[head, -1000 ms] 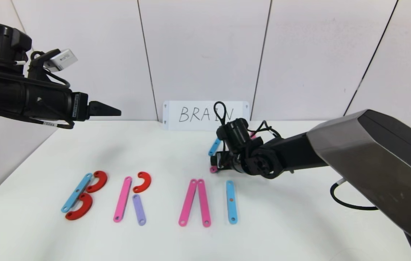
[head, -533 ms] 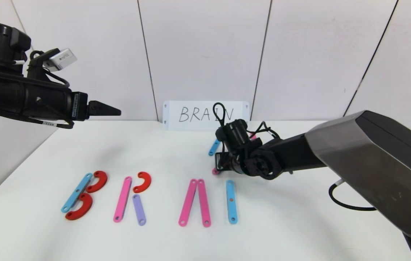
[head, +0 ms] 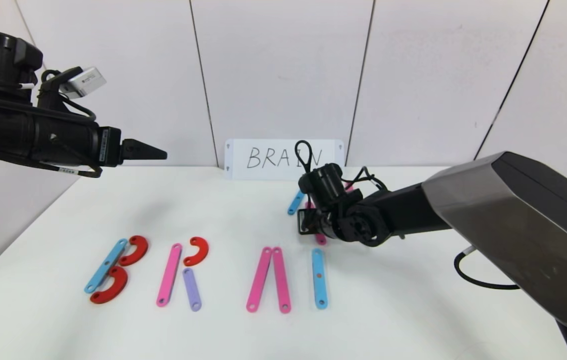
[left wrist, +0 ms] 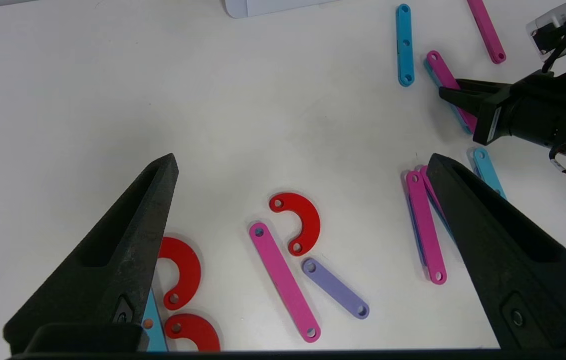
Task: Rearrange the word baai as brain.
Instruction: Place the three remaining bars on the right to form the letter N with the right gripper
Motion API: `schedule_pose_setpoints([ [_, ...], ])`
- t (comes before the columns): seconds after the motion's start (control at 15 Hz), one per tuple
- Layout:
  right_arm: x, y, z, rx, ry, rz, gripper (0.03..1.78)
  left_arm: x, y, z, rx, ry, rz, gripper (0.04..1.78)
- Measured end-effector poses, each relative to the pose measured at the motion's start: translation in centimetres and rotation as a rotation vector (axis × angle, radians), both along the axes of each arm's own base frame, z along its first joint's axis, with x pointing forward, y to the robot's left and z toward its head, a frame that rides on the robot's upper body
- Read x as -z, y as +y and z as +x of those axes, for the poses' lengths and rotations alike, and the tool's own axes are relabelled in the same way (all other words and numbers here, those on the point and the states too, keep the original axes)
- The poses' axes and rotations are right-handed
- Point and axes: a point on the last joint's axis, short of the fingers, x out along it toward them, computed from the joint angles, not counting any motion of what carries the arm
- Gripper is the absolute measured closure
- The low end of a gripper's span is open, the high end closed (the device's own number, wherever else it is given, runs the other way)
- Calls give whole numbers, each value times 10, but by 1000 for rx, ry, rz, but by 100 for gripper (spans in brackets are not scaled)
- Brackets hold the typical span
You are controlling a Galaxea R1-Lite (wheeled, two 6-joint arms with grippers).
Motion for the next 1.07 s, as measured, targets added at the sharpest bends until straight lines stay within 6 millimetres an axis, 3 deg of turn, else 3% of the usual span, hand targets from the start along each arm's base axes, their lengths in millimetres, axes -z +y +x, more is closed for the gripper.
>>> schedule_pose_setpoints([
  [0.47, -20, -12, -9, 11, -16, 14, 151, 0, 0, 1, -1, 0, 0, 8],
  [0.73, -32, -30, -35, 50, 17, 38, 151, 1, 0, 1, 0, 3, 0, 8],
  [1.07, -29, -50, -74, 139, 87, 68, 151, 1, 0, 1, 0, 4, 0, 8],
])
